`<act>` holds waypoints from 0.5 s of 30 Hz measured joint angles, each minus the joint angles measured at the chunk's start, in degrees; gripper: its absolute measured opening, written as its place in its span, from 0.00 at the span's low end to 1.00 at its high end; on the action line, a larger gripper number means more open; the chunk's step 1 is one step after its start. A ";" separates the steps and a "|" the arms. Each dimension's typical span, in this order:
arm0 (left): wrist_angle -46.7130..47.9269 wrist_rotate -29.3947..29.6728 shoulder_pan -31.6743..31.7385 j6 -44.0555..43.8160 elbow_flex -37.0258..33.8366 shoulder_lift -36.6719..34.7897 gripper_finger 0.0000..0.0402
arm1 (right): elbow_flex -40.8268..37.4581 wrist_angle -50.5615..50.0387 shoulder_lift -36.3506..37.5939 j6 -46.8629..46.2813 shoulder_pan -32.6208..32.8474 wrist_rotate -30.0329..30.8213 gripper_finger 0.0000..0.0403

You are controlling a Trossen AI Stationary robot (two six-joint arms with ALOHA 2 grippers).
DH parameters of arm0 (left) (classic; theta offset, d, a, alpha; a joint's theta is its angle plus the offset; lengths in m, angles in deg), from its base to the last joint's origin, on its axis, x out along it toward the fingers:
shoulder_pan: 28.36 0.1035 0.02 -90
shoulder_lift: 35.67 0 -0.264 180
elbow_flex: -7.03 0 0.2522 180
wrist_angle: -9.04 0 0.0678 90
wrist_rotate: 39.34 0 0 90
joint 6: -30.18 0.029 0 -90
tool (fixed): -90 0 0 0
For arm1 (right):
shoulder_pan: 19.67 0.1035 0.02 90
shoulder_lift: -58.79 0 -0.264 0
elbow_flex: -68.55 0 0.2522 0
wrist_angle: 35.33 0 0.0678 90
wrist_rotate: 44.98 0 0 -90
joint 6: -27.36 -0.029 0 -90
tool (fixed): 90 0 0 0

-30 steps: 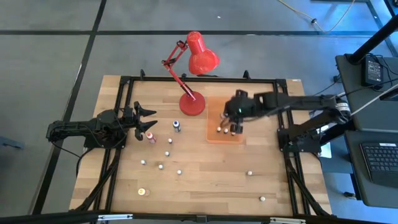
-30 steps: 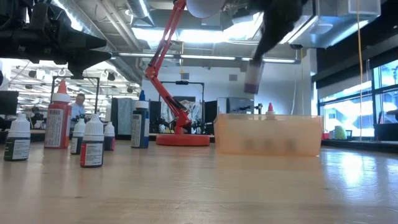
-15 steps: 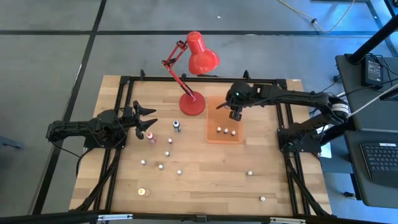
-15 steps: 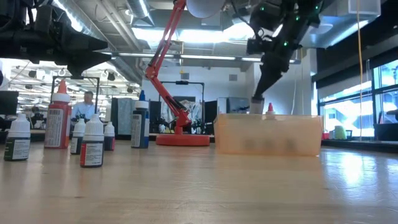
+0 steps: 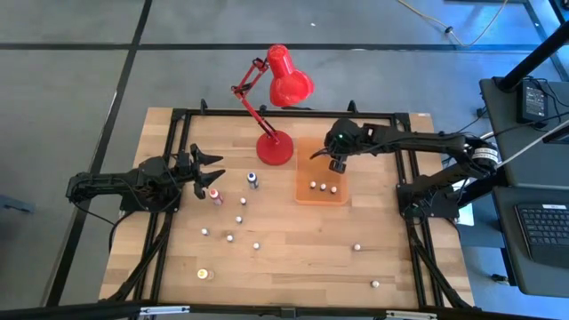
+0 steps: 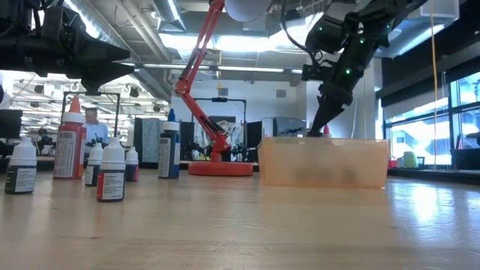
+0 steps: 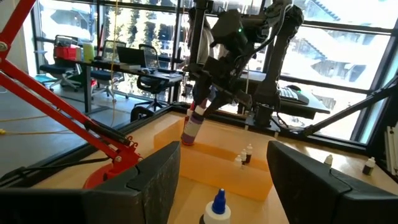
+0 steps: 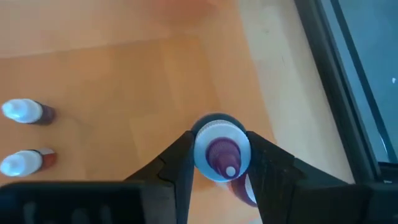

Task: Pick & Place food coloring
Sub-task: Put the large purple food coloring bottle into the orange bin

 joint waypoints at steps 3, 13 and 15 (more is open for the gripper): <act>0.01 0.00 0.00 0.02 0.02 0.02 0.58 | -1.37 1.76 0.00 0.21 -0.04 0.95 0.33; 0.16 0.00 0.00 0.04 0.00 0.00 0.58 | -1.47 2.94 0.00 0.39 -0.02 4.09 0.33; 0.32 0.00 0.00 0.04 0.01 0.00 0.58 | -1.47 2.93 0.00 0.30 -0.02 4.09 0.33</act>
